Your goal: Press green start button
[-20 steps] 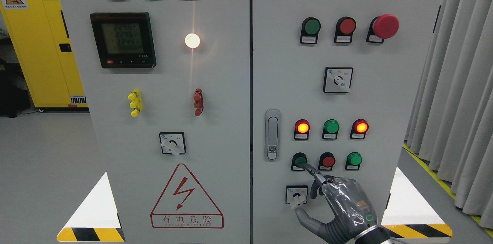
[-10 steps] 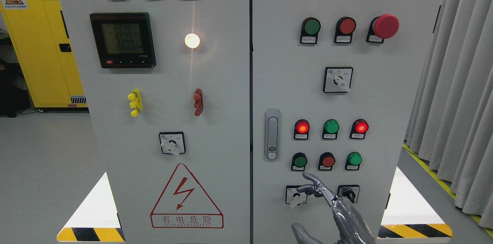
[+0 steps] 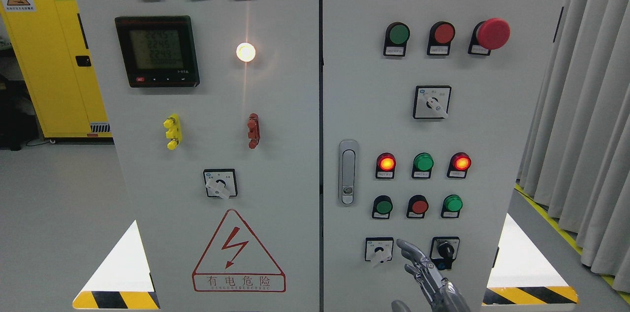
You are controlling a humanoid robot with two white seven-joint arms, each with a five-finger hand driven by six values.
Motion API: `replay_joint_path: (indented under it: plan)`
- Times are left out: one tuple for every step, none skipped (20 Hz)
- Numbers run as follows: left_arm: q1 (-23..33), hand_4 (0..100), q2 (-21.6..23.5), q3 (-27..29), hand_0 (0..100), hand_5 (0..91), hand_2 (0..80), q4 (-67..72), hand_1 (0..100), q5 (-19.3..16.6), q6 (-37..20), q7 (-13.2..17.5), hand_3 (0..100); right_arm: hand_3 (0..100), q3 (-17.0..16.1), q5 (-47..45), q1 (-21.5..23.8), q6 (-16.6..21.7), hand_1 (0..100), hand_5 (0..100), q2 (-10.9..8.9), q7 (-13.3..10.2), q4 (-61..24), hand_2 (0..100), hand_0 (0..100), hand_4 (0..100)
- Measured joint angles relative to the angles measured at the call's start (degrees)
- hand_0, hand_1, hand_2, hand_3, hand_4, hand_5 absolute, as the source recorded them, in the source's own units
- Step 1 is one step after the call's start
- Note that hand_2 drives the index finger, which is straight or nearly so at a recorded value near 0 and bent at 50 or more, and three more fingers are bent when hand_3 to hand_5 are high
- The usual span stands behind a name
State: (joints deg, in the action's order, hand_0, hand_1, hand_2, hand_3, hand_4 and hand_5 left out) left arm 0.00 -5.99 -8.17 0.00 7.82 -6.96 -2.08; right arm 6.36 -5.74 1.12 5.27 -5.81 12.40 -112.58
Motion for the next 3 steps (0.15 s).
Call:
replay_joint_path:
  plan:
    - [0.00, 0, 0.00, 0.00, 12, 0.0, 0.0, 0.00, 56, 0.00, 0.00, 0.00, 0, 0, 0.02, -0.80, 0.37, -0.08, 50, 0, 0.04, 0.02, -0.31, 0, 47, 6]
    - [0.00, 0, 0.00, 0.00, 12, 0.0, 0.0, 0.00, 56, 0.00, 0.00, 0.00, 0, 0, 0.03, -1.55, 0.64, -0.17, 50, 0, 0.07, 0.03, -0.57, 0, 47, 6]
    - [0.00, 0, 0.00, 0.00, 12, 0.0, 0.0, 0.00, 56, 0.00, 0.00, 0.00, 0, 0, 0.04, -2.14, 0.90, -0.26, 50, 0, 0.09, 0.04, -0.84, 0, 45, 6]
